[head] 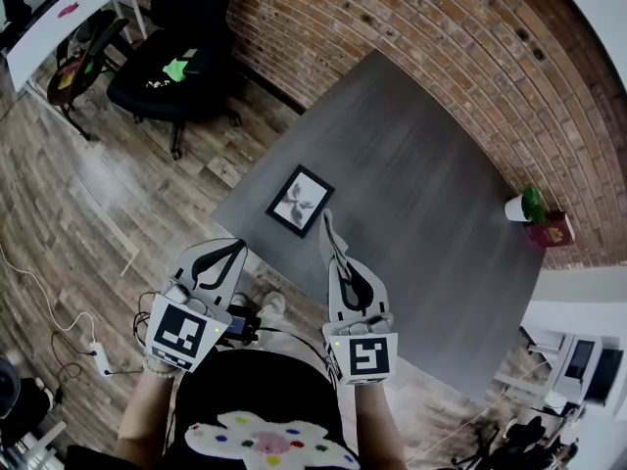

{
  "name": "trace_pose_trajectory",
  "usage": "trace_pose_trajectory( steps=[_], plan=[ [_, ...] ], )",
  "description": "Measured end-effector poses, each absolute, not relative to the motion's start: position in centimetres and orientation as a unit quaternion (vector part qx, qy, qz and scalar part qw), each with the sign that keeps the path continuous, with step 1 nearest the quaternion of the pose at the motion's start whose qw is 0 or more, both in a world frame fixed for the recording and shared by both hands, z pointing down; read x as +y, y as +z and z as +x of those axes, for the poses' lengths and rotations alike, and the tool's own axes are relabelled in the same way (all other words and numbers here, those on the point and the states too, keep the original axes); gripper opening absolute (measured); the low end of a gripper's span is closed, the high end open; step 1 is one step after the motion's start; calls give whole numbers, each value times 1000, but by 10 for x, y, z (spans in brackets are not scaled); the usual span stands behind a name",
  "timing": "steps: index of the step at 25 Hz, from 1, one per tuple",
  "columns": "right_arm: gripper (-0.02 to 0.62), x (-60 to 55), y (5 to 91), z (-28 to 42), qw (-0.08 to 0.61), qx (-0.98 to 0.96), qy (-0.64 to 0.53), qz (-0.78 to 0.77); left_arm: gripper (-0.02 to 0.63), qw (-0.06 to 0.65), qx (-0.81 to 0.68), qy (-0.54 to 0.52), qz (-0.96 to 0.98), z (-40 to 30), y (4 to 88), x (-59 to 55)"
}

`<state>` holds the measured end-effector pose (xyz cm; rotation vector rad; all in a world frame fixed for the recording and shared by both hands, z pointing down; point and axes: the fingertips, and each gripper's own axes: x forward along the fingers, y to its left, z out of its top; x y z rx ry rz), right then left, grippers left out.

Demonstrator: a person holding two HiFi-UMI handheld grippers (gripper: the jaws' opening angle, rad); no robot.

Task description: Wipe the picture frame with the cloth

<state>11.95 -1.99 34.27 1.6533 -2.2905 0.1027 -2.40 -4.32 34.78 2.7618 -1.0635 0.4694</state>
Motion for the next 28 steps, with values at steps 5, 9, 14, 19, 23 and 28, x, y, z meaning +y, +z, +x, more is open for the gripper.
trace_pose_trajectory(
  steps=[5,9,14,19,23,28],
  plan=[
    [15,-21,345,117,156,-802,38,575,9,60,-352,154,921,-23,343,-46],
    [15,-23,345,114,156,-804,33,573,9,71,-356,158,918,-26,347,-46],
    [15,-20,346,111,158,-805,39,571,9,67,-355,156,919,-26,347,-45],
    [15,-20,348,112,162,-804,32,571,9,70,-355,155,919,-25,348,-45],
    [15,-22,349,112,163,-802,42,574,9,70,-356,156,919,-25,348,-48],
    [15,-23,351,112,167,-801,43,574,9,68,-359,157,918,-28,349,-52]
  ],
)
